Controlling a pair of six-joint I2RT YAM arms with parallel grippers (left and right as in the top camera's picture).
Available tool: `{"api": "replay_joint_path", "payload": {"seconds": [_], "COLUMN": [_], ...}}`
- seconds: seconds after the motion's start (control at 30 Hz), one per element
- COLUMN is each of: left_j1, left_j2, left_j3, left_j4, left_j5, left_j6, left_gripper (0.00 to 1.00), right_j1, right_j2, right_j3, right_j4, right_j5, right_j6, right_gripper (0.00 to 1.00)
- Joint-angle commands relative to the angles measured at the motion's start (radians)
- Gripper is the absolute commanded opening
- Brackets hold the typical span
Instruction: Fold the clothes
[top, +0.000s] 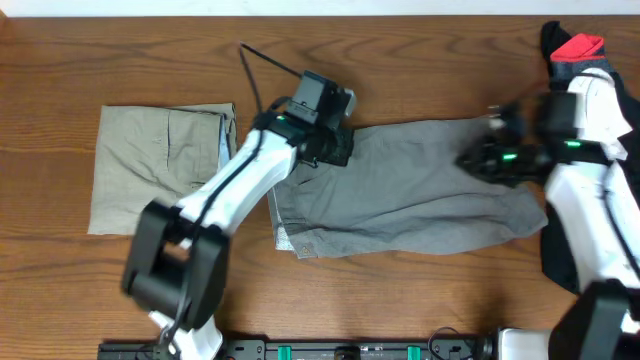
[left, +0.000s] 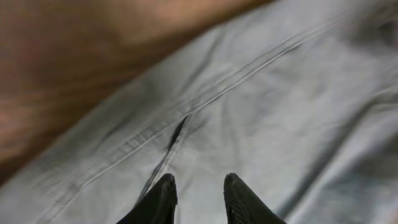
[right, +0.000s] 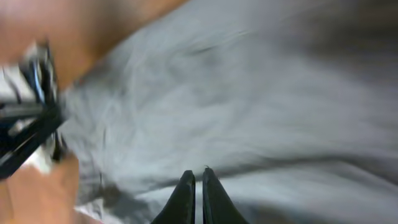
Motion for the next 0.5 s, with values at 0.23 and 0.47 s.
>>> {"api": "replay_joint_path", "payload": {"seconds": [0.23, 0.47], "left_j1": [-0.001, 0.001], "left_j2": [0.145, 0.209], "left_j3": [-0.005, -0.005], "left_j4": [0.010, -0.002], "left_j5": [0.032, -0.057], "left_j6": [0.008, 0.049], "left_gripper": [0.28, 0.28], "right_j1": [0.271, 0.273], "right_j2": [0.253, 0.338], "right_j3": [-0.114, -0.114], "right_j4": [0.333, 0.127], "right_j5": [-0.104, 0.089], "right_j6": [-0.085, -0.054], "right_gripper": [0.05, 0.04]}}
